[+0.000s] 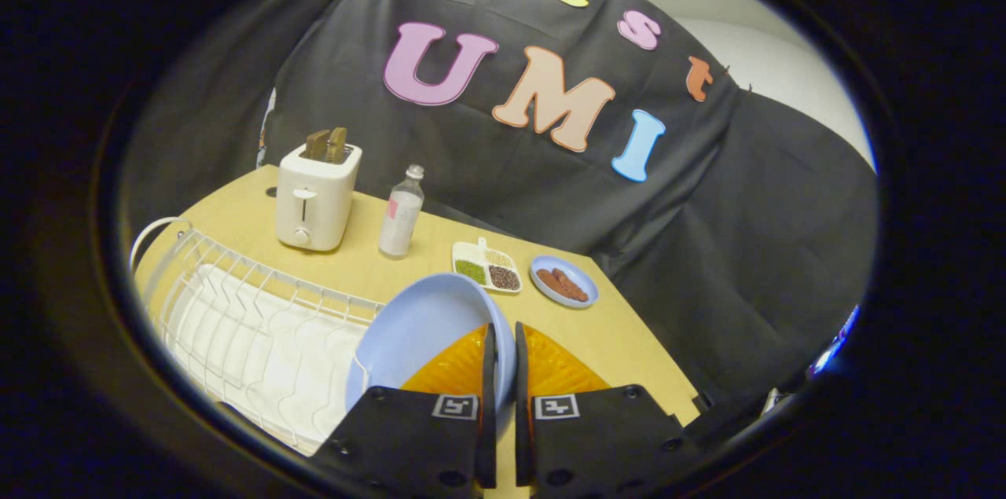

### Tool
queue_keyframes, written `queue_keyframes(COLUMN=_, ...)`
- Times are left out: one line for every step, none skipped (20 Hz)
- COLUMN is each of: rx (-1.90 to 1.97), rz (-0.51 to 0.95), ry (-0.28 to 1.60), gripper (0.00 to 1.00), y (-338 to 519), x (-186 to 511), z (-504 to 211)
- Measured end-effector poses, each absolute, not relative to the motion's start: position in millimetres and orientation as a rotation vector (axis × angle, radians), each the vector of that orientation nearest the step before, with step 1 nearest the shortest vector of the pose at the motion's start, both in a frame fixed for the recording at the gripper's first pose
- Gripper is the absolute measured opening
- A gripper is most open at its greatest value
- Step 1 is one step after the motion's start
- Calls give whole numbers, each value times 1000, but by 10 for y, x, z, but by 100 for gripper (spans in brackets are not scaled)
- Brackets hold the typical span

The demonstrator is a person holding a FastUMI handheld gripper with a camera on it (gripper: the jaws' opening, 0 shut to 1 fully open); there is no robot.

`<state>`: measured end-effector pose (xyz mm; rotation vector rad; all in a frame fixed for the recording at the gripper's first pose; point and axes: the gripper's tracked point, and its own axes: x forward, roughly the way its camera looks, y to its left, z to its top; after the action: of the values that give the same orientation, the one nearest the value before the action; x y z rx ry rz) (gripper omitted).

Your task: Take the plate from the dish rack, then take the spoon from the basket and place it into the plate.

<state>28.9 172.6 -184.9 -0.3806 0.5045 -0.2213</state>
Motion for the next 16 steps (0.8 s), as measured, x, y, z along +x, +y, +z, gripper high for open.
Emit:
queue_keyframes(rx=-385, rz=-218, ry=507, gripper=12, y=1725, x=312, z=-1844)
queue_keyframes(rx=-391, rz=-217, ry=506, gripper=12, y=1733, x=328, z=-1824)
queue_keyframes(rx=-398, rz=-213, ry=502, gripper=12, y=1752, x=350, z=-1781)
queue_keyframes(rx=-406, rz=-205, ry=501, gripper=12, y=1775, x=371, z=-1750)
queue_keyframes(rx=-414, rz=-199, ry=494, gripper=12, y=1798, x=392, z=-1707)
queue_keyframes(rx=-428, rz=-194, ry=486, gripper=12, y=1815, x=423, z=-1662)
queue_keyframes(rx=-445, rz=-186, ry=475, gripper=12, y=1840, x=448, z=-1622)
queue_keyframes(rx=-461, rz=-178, ry=464, gripper=12, y=1864, x=473, z=-1591)
queue_keyframes(rx=-471, rz=-170, ry=460, gripper=12, y=1895, x=482, z=-1574)
queue_keyframes(rx=-483, rz=-163, ry=455, gripper=12, y=1908, x=496, z=-1561)
queue_keyframes(rx=-492, rz=-158, ry=451, gripper=12, y=1907, x=498, z=-1540)
queue_keyframes(rx=-502, rz=-162, ry=444, gripper=11, y=1884, x=509, z=-1510)
queue_keyframes(rx=-502, rz=-165, ry=432, gripper=11, y=1860, x=513, z=-1445)
queue_keyframes(rx=-494, rz=-171, ry=418, gripper=11, y=1827, x=540, z=-1385)
queue_keyframes(rx=-481, rz=-171, ry=414, gripper=11, y=1794, x=559, z=-1331)
queue_keyframes(rx=-463, rz=-167, ry=412, gripper=11, y=1774, x=571, z=-1299)
